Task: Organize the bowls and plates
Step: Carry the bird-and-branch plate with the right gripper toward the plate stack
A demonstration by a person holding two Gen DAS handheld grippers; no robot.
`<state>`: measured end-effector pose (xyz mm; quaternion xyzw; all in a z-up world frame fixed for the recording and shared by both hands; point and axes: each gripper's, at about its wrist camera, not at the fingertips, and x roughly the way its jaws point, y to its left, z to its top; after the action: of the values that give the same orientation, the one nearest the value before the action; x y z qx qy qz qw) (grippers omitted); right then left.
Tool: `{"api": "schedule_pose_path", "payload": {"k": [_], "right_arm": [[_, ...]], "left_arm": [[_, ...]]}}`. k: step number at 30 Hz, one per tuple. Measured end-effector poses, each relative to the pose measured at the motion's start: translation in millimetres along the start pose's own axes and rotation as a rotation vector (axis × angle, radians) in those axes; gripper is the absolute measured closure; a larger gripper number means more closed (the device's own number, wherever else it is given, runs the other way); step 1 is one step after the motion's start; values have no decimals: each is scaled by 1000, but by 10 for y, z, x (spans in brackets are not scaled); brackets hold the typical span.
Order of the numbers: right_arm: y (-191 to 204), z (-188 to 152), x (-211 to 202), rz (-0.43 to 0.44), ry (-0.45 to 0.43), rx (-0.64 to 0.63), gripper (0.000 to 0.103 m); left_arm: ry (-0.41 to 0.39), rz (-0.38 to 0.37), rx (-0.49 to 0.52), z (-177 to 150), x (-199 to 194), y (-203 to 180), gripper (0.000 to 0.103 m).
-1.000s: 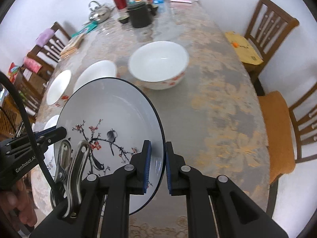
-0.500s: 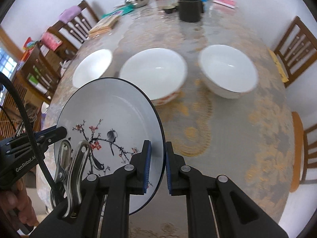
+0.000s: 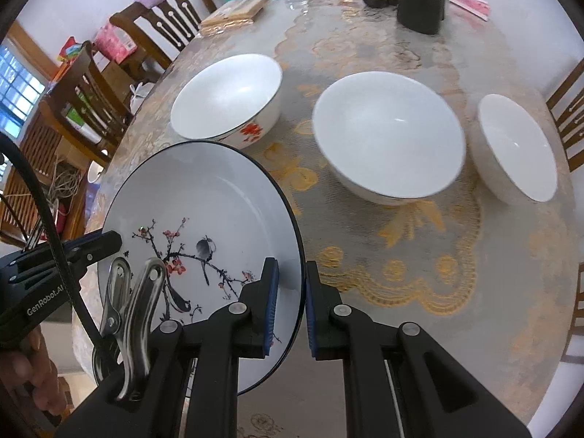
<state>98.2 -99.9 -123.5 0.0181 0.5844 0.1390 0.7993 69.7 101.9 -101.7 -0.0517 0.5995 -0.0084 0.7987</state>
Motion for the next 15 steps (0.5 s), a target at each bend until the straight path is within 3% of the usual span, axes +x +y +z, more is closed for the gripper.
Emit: {"api": "schedule_pose_path", "payload": {"k": [15], "right_arm": [[152,30,70,-2,8,-13,88]], "left_arm": [[-3,6,-1,-1,-18,146,93]]}}
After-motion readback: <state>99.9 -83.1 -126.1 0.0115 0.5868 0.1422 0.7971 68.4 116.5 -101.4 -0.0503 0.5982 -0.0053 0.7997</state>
